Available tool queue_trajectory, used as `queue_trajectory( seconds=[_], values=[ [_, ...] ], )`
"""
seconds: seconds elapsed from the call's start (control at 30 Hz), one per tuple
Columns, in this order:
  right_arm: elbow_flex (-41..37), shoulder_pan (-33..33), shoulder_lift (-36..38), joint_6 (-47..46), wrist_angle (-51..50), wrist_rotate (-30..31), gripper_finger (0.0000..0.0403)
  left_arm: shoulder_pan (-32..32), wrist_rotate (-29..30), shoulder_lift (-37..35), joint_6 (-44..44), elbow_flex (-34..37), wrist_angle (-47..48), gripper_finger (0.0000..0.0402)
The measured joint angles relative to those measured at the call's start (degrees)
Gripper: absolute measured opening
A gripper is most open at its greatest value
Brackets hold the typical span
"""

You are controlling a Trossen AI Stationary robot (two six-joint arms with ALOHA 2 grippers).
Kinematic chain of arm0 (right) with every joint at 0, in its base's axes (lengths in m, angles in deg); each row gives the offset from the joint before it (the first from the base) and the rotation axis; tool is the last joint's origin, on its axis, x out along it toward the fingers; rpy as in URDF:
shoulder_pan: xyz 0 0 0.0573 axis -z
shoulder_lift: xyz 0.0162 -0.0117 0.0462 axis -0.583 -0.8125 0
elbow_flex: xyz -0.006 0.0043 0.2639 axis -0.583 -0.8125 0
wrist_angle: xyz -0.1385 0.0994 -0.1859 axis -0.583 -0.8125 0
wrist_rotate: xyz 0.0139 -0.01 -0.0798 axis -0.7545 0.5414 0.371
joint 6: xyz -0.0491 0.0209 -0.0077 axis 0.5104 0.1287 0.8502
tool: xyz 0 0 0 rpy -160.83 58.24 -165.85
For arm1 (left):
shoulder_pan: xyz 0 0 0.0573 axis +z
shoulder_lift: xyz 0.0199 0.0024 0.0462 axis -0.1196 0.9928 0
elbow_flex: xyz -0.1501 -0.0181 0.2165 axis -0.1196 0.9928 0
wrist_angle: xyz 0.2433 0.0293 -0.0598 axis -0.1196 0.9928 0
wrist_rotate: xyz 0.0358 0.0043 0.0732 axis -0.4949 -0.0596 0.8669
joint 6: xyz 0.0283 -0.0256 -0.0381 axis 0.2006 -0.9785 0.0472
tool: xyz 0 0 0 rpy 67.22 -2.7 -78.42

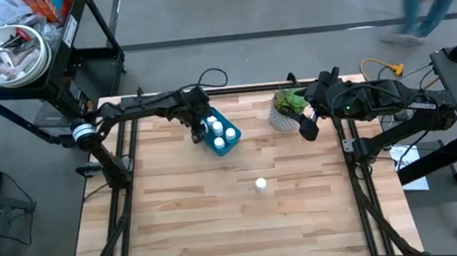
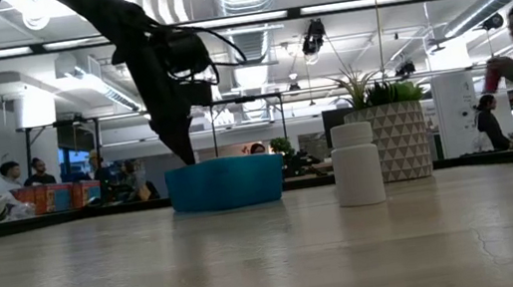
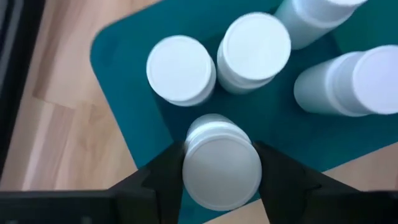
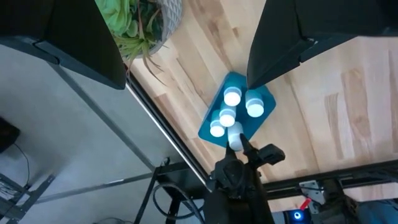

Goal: Pick and place pill bottles into a basket
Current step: Put the white pill bottle into the dark blue bin

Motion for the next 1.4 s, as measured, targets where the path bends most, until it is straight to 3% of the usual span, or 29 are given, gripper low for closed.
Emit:
queue_trajectory(
  seconds=[0.2,0.67,1.0,1.27,1.4],
  values=[
    [0.0,0.02,0.0,-0.15,-0.01,0.0,0.0325,0.04,0.7,1.15,0.0,-0.2,0.28,0.0186],
    [0.0,0.02,0.0,-0.11,0.0,0.0,0.0325,0.26,0.9,2.0,0.19,-0.49,-0.14,0.0192],
    [0.0,0.0,0.04,-0.02,-0.46,0.0,0.0325,0.21,0.69,-1.84,-0.32,-3.38,2.19,0.0193],
    [-0.88,-0.04,0.24,-4.37,-7.19,-3.35,0.0325,-3.85,-9.43,-10.21,-0.44,-5.62,2.41,0.0193],
    [-3.84,-1.19,0.44,-4.59,-7.33,-4.5,0.0325,-9.28,-10.13,-13.58,-0.42,-5.44,-0.09,0.0193]
  ],
)
